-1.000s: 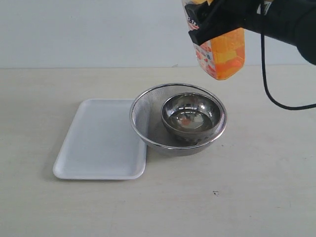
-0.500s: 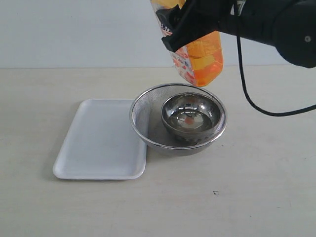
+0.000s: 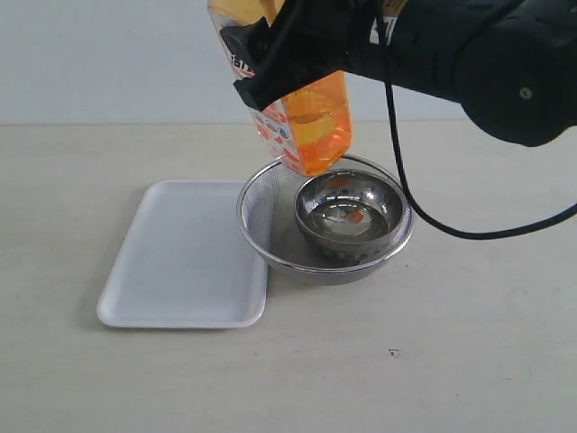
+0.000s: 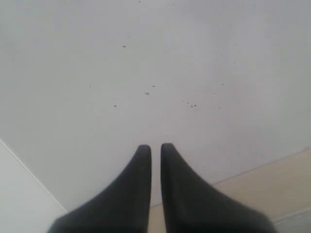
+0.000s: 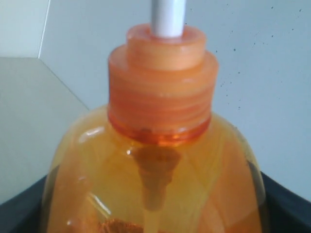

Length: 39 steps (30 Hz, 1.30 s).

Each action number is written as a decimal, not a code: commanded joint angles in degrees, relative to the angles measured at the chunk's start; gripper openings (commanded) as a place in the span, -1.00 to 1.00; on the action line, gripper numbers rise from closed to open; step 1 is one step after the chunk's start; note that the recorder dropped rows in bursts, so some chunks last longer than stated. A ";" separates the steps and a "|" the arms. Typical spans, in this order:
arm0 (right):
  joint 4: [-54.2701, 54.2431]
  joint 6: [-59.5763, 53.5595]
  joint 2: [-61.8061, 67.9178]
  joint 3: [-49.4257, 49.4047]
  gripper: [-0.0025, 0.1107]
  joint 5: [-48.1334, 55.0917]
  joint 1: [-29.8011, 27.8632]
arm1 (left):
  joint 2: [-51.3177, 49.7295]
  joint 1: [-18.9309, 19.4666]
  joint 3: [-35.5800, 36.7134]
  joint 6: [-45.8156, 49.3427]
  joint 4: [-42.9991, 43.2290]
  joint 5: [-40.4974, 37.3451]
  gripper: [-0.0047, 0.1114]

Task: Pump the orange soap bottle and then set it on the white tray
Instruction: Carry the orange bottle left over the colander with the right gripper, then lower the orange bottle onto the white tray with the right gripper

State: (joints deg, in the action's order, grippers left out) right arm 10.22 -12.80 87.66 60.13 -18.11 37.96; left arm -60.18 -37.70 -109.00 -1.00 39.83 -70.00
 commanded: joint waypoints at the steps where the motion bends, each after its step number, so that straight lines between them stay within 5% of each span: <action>1: 0.86 3.06 -1.86 1.94 -0.96 -6.48 0.02 | 0.16 -0.17 0.22 -0.58 0.04 0.03 -0.84; 15: 15.08 25.52 -1.86 3.41 -0.96 -8.52 0.02 | 0.16 -0.17 0.22 -0.58 0.04 0.03 -0.84; 27: 26.95 32.96 -1.86 3.41 -0.96 -11.60 0.02 | 0.16 -0.17 0.22 -0.58 0.04 0.03 -0.84; 39: 52.05 56.93 5.43 12.79 -0.96 -11.87 0.02 | 0.16 -0.17 0.22 -0.58 0.04 0.03 -0.84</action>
State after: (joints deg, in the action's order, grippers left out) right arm 59.15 39.37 91.63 69.77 -26.12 37.96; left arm -60.18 -37.70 -109.00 -1.00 39.83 -70.00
